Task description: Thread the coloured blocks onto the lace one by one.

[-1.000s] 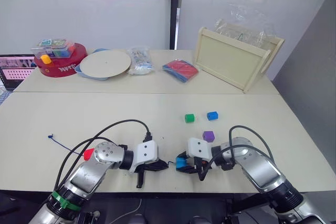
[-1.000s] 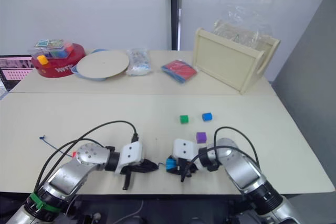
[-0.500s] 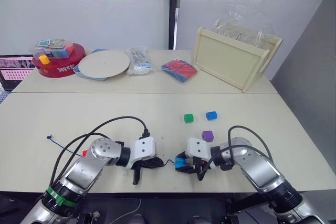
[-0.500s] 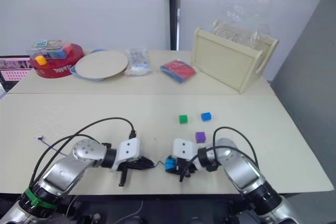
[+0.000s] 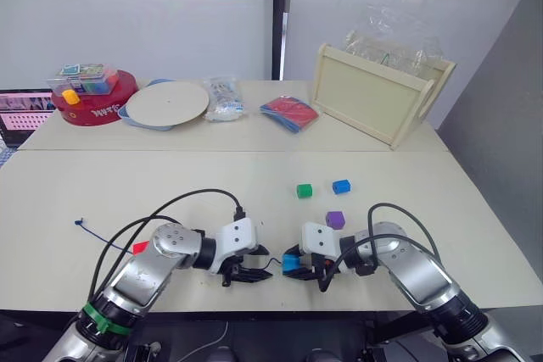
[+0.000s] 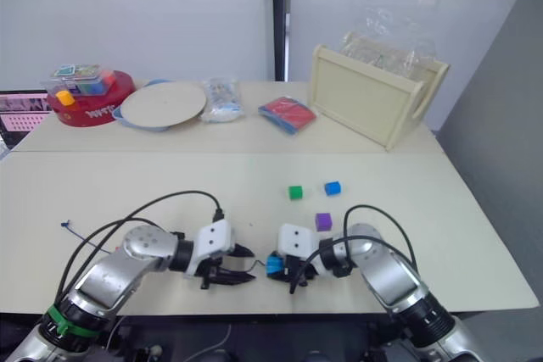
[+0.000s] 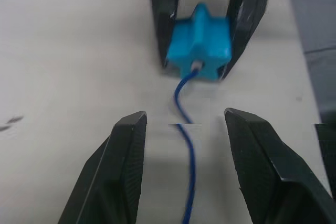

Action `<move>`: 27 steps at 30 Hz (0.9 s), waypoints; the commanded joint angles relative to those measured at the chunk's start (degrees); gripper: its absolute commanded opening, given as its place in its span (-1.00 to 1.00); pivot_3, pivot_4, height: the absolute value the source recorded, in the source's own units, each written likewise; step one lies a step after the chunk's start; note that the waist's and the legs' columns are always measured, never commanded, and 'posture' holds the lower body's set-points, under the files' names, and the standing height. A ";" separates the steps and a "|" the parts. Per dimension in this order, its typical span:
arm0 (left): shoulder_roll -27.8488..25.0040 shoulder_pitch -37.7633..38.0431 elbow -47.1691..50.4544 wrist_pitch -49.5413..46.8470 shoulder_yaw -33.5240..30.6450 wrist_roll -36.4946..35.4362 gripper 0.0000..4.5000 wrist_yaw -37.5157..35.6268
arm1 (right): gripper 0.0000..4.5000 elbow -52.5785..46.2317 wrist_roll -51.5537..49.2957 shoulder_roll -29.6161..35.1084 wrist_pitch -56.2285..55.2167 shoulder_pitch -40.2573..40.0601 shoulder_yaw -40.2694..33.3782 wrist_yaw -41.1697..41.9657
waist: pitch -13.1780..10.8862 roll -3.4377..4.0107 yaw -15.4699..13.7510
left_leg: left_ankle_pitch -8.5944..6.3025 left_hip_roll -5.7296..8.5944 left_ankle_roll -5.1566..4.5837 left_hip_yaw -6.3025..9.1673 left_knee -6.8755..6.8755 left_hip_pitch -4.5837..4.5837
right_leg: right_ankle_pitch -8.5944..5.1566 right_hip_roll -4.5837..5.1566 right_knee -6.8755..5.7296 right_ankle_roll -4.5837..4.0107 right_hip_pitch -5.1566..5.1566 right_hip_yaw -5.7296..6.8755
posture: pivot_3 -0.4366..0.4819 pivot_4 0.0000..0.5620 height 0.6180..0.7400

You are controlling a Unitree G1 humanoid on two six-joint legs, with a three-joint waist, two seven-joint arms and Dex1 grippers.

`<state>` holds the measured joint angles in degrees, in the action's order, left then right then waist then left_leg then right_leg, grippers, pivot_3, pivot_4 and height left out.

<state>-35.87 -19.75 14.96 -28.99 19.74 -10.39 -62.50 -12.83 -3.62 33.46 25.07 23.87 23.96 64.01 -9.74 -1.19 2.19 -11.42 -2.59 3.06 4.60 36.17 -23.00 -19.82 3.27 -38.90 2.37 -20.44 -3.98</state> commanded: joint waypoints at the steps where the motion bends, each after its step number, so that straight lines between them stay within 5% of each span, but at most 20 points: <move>1: -0.09 -0.59 0.68 -0.41 -0.28 -0.51 0.11 0.25 | -0.40 -0.41 -0.14 0.36 0.92 -0.41 0.46 -0.20 | 0.00 0.00 0.03 | 0.00 0.00 0.00 0.00 0.00 0.00 | 0.00 0.00 0.00 0.00 0.00 0.00 | -0.05 -0.47 1.00; 4: -0.46 -1.00 1.34 -0.51 -1.37 -1.80 0.11 -0.35 | -0.40 -1.27 -0.81 0.15 2.03 -0.51 -0.23 -0.78 | 0.00 0.00 0.00 | 0.00 0.00 0.00 0.00 0.00 0.00 | 0.00 0.00 0.00 0.00 0.00 0.00 | -0.05 -0.47 1.00; 6: -0.89 -1.26 1.81 -0.29 -1.66 -2.10 0.14 -0.64 | 0.05 -2.19 -1.65 -0.05 2.79 -0.64 -1.19 -1.35 | 0.00 0.00 0.01 | 0.00 0.00 0.00 0.00 0.00 -0.01 | 0.00 0.01 0.00 0.00 0.00 0.00 | -0.05 -0.47 1.00; 12: -2.46 -2.74 2.56 -0.56 -1.52 -2.61 0.14 -2.35 | 0.94 -5.73 -4.37 1.36 5.73 -1.14 -3.97 -2.02 | -0.01 0.00 -0.02 | 0.00 0.01 0.00 0.00 0.01 -0.12 | 0.00 0.01 0.01 0.00 -0.11 0.00 | -0.05 -0.47 1.00; 27: 4.16 -10.05 -2.31 -3.26 5.99 -1.77 0.14 -3.01 | 0.99 -11.75 -9.01 8.78 8.61 -9.67 -10.65 -4.90 | -0.02 -0.02 -0.94 | -0.01 0.06 -0.02 0.00 0.06 -0.23 | 0.00 0.03 0.03 0.01 -0.16 0.00 | -0.05 -0.47 1.00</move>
<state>-32.39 -29.04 12.62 -32.77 24.90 -13.06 -65.86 -22.19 -12.48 41.74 33.27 14.40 14.39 60.01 -9.76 -1.20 1.25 -11.43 -2.52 3.04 4.60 36.23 -23.22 -19.82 3.31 -38.86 2.38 -20.59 -3.99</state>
